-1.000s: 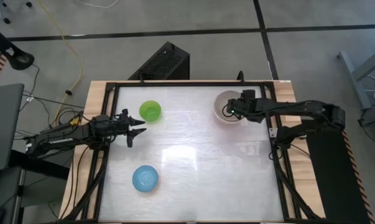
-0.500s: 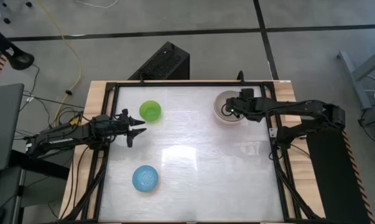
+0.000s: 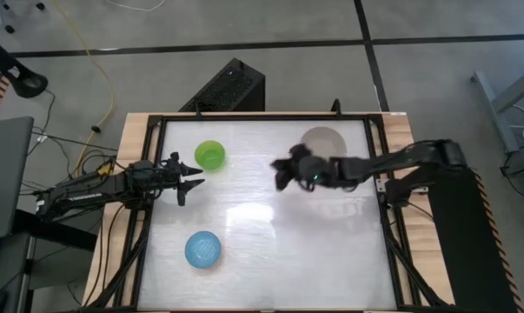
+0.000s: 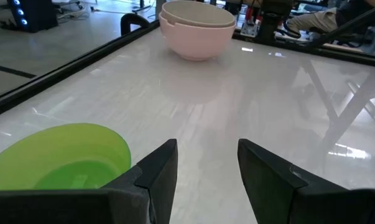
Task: Nest bowls inside each other
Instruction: Stack the blue bowl on top of the gray bowl
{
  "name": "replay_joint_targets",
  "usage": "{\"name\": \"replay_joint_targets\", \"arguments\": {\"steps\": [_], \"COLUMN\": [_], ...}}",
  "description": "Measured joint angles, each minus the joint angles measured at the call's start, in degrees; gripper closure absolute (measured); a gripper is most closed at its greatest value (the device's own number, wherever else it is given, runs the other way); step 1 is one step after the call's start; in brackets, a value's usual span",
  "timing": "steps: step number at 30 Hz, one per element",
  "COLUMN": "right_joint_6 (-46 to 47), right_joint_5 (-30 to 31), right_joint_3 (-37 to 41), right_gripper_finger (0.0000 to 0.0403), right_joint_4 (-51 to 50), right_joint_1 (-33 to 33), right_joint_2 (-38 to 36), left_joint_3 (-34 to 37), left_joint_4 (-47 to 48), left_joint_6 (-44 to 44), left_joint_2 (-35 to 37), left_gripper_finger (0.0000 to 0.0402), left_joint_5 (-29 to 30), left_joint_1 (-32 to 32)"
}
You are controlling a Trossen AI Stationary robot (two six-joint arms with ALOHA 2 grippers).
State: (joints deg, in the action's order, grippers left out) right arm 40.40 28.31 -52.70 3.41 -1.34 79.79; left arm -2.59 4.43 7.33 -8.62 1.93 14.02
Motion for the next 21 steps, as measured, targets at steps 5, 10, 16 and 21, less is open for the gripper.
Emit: {"name": "replay_joint_targets", "arguments": {"steps": [5,10,16,21], "right_joint_6": [-4.5,-10.3,-11.6,-7.3], "right_joint_5": [-7.4,-18.2,-20.5,-20.4], "right_joint_3": [-7.6,-23.0,-46.2,-65.2], "right_gripper_finger": [0.0282,0.0282,0.0282,0.0282], "right_joint_4": [6.3,6.1,-9.0,-27.2], "right_joint_1": [-3.9,-7.8,-10.9,-12.7], "right_joint_2": [12.3,26.1,39.4,49.4], "left_joint_3": [0.0,0.0,0.0,0.0], "left_joint_4": [0.0,0.0,0.0,0.0], "left_joint_6": [0.0,0.0,0.0,0.0], "left_joint_2": [0.0,0.0,0.0,0.0], "left_gripper_finger": [0.0244,0.0244,0.0244,0.0244], "left_joint_5": [0.0,0.0,0.0,0.0], "left_joint_1": [0.0,0.0,0.0,0.0]}}
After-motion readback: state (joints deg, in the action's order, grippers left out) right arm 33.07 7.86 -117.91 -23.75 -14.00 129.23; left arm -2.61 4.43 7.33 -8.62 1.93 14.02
